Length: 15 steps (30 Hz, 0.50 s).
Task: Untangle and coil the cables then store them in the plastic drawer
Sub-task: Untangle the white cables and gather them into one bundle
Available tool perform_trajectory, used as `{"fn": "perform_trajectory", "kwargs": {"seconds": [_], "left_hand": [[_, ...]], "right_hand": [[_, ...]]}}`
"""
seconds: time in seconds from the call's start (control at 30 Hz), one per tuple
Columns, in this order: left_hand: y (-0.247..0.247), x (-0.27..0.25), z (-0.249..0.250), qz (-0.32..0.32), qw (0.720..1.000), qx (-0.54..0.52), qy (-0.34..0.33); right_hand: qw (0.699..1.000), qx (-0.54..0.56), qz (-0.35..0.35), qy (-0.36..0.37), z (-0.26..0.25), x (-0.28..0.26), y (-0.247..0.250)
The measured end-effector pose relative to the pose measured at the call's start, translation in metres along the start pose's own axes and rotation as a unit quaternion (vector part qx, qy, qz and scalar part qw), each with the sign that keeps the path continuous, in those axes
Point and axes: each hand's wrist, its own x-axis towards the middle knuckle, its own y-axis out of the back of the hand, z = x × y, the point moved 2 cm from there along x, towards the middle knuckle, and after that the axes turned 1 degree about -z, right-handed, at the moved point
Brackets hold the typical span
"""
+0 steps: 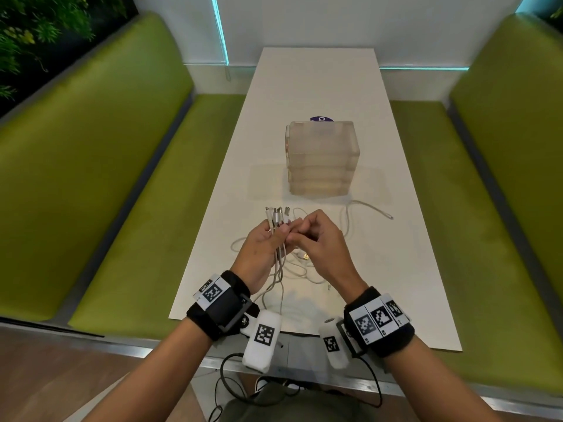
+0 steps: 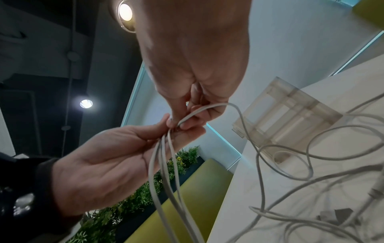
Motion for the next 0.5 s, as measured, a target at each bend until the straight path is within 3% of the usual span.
{"fn": "perform_trajectory", "kwargs": {"seconds": [0.07,0.13,0.23,0.37,0.5], "left_hand": [[0.003,0.0,0.001,0.002,1.0,-0.003,-0.007],[0.004,0.0,0.005,0.021,0.999,-0.005,-0.024],[0.006,-0.002,0.013,0.063,0.996,-0.003,-0.065],[-0.003,-0.011,0.034,0.058,0.993,-0.032,-0.102],[-0.011,-0.025,0.055,0.02,0.99,-0.044,-0.132]], "right_hand": [[1.0,-0.002,-0.025,-0.013,-0.003,0.001,0.0],[0.993,-0.072,-0.092,-0.029,-0.003,0.005,0.003],[0.934,-0.303,-0.18,-0.054,0.019,0.018,0.012],[0.864,-0.464,-0.175,-0.09,0.056,0.04,0.023],[0.852,-0.495,-0.139,-0.099,0.066,0.06,0.026]]}}
